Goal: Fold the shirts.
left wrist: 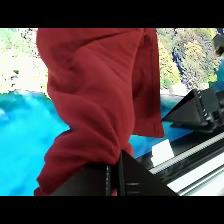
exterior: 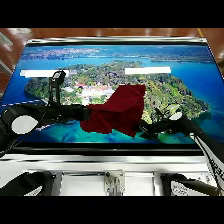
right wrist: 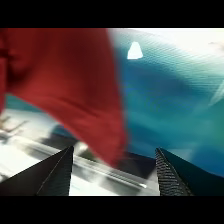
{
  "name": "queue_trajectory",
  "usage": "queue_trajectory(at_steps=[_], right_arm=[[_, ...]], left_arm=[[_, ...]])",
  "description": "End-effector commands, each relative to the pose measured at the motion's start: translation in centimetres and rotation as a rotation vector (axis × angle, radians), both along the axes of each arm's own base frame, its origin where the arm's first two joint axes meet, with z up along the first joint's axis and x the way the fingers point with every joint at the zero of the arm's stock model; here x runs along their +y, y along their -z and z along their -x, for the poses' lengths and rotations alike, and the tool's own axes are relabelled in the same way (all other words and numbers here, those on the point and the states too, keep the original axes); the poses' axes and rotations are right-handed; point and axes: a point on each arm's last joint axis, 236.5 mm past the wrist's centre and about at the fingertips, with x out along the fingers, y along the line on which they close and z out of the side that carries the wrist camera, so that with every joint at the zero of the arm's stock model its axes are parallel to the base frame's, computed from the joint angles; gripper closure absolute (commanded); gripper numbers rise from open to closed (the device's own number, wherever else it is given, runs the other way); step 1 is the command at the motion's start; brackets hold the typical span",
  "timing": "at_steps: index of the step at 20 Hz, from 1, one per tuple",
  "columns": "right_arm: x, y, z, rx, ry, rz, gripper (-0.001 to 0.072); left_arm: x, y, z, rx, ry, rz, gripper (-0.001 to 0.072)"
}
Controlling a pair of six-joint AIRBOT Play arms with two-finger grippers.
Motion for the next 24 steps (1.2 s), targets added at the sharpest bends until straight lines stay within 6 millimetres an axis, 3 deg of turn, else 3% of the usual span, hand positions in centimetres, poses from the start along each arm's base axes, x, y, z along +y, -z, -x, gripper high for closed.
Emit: queue_trajectory(at_steps=[1, 3, 4, 5, 6, 8, 10, 12, 13, 14, 16, 18, 19, 20, 21, 22, 24], right_arm=[[1.7, 0.9, -2.1, -0.073, 0.079, 0.015, 0.0075], [2.4, 0.6, -2.9, -0.090, 0.120, -0.002, 0.0078], [2.8, 0.3, -3.1, -0.093, 0.130, -0.022, 0.0177], [3.4, -0.3, -3.2, -0.101, 0.123, -0.053, 0.0438], [4.0, -0.9, -3.3, -0.118, 0.108, -0.090, 0.0653], [5.6, -3.4, -2.7, -0.186, -0.042, -0.160, 0.0648], [5.8, -7.3, -2.5, -0.290, -0.223, -0.152, 0.0649], [4.8, -13.7, -3.8, -0.518, -0.387, -0.061, 0.0649], [3.7, -18.4, -4.7, -0.676, -0.452, 0.024, 0.0649], [2.4, -23.6, -5.7, -0.846, -0.470, 0.124, 0.0649], [-1.1, -38.0, -6.0, -1.244, -0.373, 0.342, 0.0649], [-4.6, -51.2, -2.5, -1.590, -0.192, 0.496, 0.0649], [-6.2, -56.0, 0.3, -1.713, -0.124, 0.559, 0.0649], [-7.4, -59.0, 3.0, -1.778, -0.068, 0.587, 0.0649], [-7.9, -60.7, 4.9, -1.808, -0.019, 0.572, 0.0649], [-8.0, -61.5, 6.3, -1.815, 0.018, 0.536, 0.0649], [-7.7, -60.7, 7.3, -1.752, 0.046, 0.458, 0.0649]], left_arm=[[0.2, -0.1, -0.2, -0.013, 0.006, -0.009, 0.0664], [0.4, -0.1, -0.3, -0.013, 0.001, -0.009, 0.0664], [0.4, -0.1, -0.4, -0.015, 0.000, -0.010, 0.0664], [0.5, 0.0, -0.5, -0.019, -0.002, -0.014, 0.0664], [0.6, 0.0, -0.5, -0.023, -0.002, -0.020, 0.0664], [1.1, -0.3, -0.9, -0.049, -0.004, -0.044, 0.0664], [2.2, -2.4, -2.0, -0.135, -0.019, -0.081, 0.0664], [3.8, -7.5, -3.7, -0.254, -0.072, -0.060, 0.0664], [4.8, -11.2, -4.4, -0.325, -0.108, -0.029, 0.0664], [6.2, -16.0, -4.7, -0.417, -0.148, 0.013, 0.0664], [9.2, -26.5, -3.4, -0.648, -0.209, 0.093, 0.0664], [12.5, -36.7, 0.0, -0.908, -0.276, 0.184, 0.0664], [13.8, -40.9, 2.3, -1.021, -0.303, 0.240, 0.0664], [14.8, -43.7, 4.4, -1.104, -0.317, 0.288, 0.0664], [15.4, -45.6, 6.3, -1.162, -0.324, 0.330, 0.0664], [15.7, -46.3, 7.4, -1.181, -0.322, 0.356, 0.0664], [16.0, -45.6, 8.5, -1.151, -0.312, 0.335, 0.0664]])
